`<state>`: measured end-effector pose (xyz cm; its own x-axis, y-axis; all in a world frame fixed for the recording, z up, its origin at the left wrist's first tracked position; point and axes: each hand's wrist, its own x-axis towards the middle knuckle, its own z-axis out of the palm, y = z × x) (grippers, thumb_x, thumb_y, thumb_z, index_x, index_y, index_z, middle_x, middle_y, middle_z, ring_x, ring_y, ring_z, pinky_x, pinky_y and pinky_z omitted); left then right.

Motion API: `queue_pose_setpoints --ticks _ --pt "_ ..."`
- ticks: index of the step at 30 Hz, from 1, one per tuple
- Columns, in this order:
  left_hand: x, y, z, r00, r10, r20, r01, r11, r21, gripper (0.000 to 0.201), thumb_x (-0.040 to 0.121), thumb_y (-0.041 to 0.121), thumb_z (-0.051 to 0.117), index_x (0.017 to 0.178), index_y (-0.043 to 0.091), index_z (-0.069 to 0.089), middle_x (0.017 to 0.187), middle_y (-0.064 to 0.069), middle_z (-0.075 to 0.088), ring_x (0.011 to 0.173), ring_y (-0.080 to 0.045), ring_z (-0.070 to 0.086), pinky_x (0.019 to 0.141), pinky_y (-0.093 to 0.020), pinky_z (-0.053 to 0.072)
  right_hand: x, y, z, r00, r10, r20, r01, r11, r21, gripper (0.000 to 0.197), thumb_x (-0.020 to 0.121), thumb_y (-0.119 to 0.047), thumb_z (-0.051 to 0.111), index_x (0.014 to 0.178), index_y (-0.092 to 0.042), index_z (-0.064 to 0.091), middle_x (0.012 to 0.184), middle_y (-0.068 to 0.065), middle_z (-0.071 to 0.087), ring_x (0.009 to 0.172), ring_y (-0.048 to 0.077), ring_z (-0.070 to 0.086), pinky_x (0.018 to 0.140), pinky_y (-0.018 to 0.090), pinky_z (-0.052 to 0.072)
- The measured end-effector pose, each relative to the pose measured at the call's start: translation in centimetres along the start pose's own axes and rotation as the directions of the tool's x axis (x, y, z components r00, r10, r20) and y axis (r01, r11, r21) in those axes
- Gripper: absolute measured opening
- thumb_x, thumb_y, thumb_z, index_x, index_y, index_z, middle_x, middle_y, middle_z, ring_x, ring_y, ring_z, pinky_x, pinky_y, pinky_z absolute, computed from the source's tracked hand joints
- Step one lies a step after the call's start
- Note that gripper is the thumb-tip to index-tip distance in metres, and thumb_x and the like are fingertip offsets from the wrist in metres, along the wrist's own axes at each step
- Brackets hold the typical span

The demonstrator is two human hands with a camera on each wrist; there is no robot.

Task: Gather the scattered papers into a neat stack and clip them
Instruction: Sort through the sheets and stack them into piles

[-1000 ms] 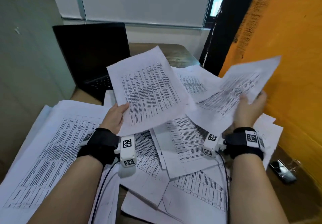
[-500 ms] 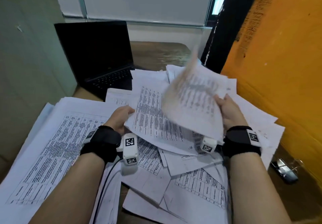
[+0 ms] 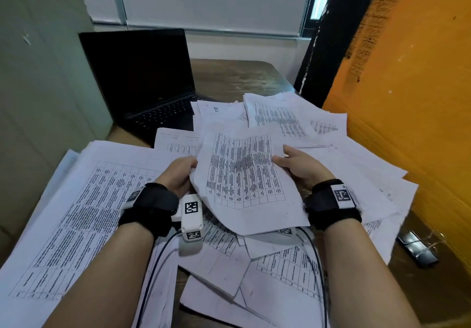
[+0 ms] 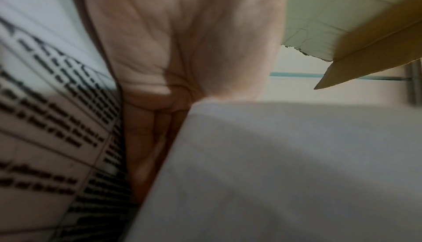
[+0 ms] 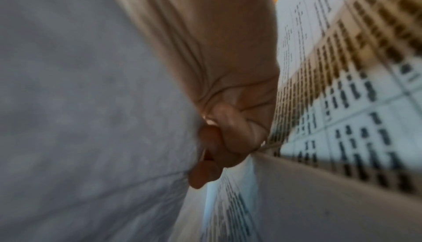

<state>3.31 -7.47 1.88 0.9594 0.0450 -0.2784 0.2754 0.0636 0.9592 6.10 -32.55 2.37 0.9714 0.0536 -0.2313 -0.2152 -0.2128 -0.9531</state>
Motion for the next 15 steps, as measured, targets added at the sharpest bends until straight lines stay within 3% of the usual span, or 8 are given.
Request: queue_pose_setpoints --ticks 2,4,6,7,9,11,13,15 --pt "0.4 -0.2 -0.2 0.997 -0.004 0.071 0.009 0.998 -0.070 0.031 0.101 0.016 0.031 0.086 0.005 0.056 0.051 0.002 0.066 0.044 -0.004 0.062 0.040 -0.012 0.045 0.1 -0.1 0.3 1.000 -0.020 0.002 0.020 1.000 -0.002 0.026 0.098 -0.011 0.053 0.124 -0.007 0.056 0.107 0.009 0.068 0.091 0.023 0.067 0.086 0.032 0.055" --pt "0.5 -0.2 -0.4 0.991 -0.001 0.137 0.014 0.995 -0.096 0.031 0.103 0.027 0.033 0.107 0.012 0.060 0.076 0.001 0.072 0.061 -0.005 0.070 0.051 -0.017 0.054 0.3 -0.1 0.3 0.998 -0.041 -0.054 0.040 0.999 -0.029 0.021 0.099 -0.015 0.053 0.117 -0.005 0.058 0.095 0.007 0.068 0.078 0.019 0.064 0.072 0.028 0.055" --pt "0.2 -0.2 -0.5 0.987 -0.013 0.158 0.016 1.000 -0.020 0.023 0.100 0.015 0.045 0.115 0.004 0.058 0.084 -0.004 0.071 0.063 -0.009 0.072 0.051 -0.020 0.055 0.7 0.2 -0.7 0.978 -0.047 -0.204 0.038 0.998 -0.049 0.032 0.097 -0.022 0.055 0.122 -0.001 0.058 0.089 0.005 0.065 0.072 0.018 0.059 0.068 0.029 0.051" --pt "0.2 -0.3 -0.5 0.985 -0.013 0.170 0.008 1.000 0.028 0.023 0.096 0.005 0.048 0.118 0.001 0.056 0.085 -0.006 0.070 0.061 -0.011 0.072 0.050 -0.021 0.055 1.0 0.5 -1.7 0.949 -0.044 -0.313 0.019 0.996 -0.083 0.041 0.095 -0.027 0.058 0.127 -0.001 0.055 0.097 0.008 0.064 0.081 0.022 0.060 0.074 0.033 0.050" --pt "0.3 -0.4 -0.6 0.980 -0.006 0.199 -0.012 0.996 0.089 0.028 0.092 -0.007 0.049 0.119 0.000 0.053 0.092 -0.009 0.068 0.061 -0.009 0.071 0.050 -0.021 0.055 0.8 0.9 -4.2 0.835 -0.034 -0.549 -0.119 0.963 -0.240 0.059 0.089 -0.034 0.064 0.136 -0.002 0.045 0.129 0.017 0.054 0.118 0.033 0.052 0.098 0.042 0.043" --pt "0.3 -0.4 -0.7 0.973 -0.001 0.230 -0.023 0.995 0.101 0.028 0.090 -0.011 0.050 0.114 0.004 0.053 0.095 -0.009 0.067 0.063 -0.009 0.072 0.051 -0.021 0.056 0.2 1.8 -6.8 0.727 0.024 -0.687 -0.318 0.898 -0.305 0.075 0.083 -0.038 0.069 0.140 -0.001 0.037 0.143 0.023 0.041 0.132 0.039 0.036 0.103 0.046 0.036" --pt "0.3 -0.4 -0.7 0.965 0.007 0.261 -0.034 0.995 0.099 0.030 0.089 -0.012 0.051 0.112 0.007 0.054 0.099 -0.010 0.067 0.068 -0.012 0.072 0.054 -0.023 0.057 -0.3 2.6 -8.5 0.733 0.065 -0.677 -0.383 0.862 -0.332 0.083 0.078 -0.037 0.075 0.140 0.002 0.036 0.142 0.024 0.042 0.132 0.041 0.037 0.101 0.047 0.038" --pt "0.2 -0.4 -0.6 0.969 0.022 0.247 -0.045 0.995 0.087 0.035 0.090 -0.013 0.049 0.120 0.006 0.051 0.102 -0.010 0.066 0.077 -0.016 0.070 0.055 -0.023 0.057 -0.5 3.0 -9.0 0.760 0.015 -0.650 -0.348 0.853 -0.388 0.078 0.076 -0.029 0.078 0.138 -0.001 0.040 0.138 0.022 0.050 0.128 0.040 0.044 0.100 0.047 0.041"
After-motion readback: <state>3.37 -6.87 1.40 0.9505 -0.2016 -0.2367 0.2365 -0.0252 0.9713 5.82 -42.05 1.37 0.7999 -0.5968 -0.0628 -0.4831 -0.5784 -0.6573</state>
